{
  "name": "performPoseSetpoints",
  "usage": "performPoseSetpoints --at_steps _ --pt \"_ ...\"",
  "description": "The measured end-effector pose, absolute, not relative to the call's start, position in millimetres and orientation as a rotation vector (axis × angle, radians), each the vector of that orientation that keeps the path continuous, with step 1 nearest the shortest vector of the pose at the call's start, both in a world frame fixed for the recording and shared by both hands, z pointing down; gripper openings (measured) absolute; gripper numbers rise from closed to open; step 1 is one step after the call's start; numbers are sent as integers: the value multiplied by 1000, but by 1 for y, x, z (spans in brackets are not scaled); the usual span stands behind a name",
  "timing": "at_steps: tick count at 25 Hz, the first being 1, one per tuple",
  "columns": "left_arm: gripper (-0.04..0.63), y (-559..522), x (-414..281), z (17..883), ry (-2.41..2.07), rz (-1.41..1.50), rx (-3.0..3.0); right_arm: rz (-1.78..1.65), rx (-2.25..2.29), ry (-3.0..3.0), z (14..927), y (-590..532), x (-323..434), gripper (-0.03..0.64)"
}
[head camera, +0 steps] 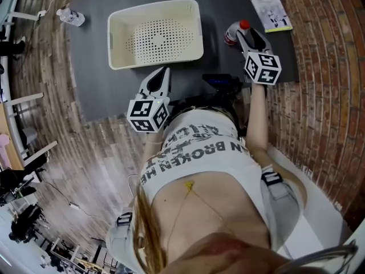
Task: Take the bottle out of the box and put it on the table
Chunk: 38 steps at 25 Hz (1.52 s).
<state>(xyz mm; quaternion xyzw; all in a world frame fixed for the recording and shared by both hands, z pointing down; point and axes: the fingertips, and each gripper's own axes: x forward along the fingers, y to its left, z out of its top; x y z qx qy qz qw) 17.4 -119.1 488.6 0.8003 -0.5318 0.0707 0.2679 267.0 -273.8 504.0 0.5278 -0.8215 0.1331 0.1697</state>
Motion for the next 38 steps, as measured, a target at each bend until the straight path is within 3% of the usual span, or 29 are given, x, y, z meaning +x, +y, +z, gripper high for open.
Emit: performPoseSetpoints --at_steps 3,9,13,31,38 --pt "5 -120 14 489 -1422 193 2165 392 1505 -2321 504 -268 267 211" --pt "5 -127 7 487 -1385 205 2196 407 1461 -2359 500 -251 245 58" --pt "5 -132 1 483 -1365 211 2221 383 1334 -2425 496 -240 209 14" --pt "5 -158 -32 451 -1382 137 2307 223 809 -2792 437 -182 30 9" --pt "5 -159 -36 414 -1424 87 2397 115 765 -2879 396 -167 0 9"
